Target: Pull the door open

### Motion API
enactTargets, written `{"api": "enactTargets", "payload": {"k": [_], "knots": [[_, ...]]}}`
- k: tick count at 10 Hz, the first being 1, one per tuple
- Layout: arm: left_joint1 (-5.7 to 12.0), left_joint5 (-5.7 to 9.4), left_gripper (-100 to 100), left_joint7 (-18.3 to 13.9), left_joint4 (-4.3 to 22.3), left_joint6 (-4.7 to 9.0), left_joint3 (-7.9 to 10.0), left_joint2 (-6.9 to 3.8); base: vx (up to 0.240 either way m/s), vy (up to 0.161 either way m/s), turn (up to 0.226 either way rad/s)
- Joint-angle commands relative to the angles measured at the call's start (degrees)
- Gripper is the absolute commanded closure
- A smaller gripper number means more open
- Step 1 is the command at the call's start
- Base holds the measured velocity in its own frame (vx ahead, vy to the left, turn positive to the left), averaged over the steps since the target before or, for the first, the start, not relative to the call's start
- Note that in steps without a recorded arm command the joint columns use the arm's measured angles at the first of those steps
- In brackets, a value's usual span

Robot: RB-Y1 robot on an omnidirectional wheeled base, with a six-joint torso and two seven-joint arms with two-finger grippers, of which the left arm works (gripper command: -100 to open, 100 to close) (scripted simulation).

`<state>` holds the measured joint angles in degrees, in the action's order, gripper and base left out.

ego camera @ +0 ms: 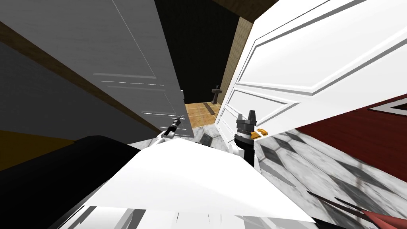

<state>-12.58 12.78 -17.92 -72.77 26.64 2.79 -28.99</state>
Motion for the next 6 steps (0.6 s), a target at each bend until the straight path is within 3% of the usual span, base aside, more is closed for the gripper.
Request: {"api": "enactTargets", "payload": {"k": [1,2,3,6], "knots": [[-1.17,0.08,100,-1.12,-0.62,1.07,-1.04,-1.25,-0.255,0.097,-0.141],[-1.74,0.12,100,-1.60,-0.94,1.55,-1.49,-1.79,-0.263,0.086,-0.133],[-1.22,0.04,100,-1.24,-0.56,1.26,-1.44,-1.27,-0.120,0.021,-0.045],[-3.64,0.17,100,-3.01,-1.09,3.97,-2.90,-3.44,-0.204,0.057,-0.158]]}}
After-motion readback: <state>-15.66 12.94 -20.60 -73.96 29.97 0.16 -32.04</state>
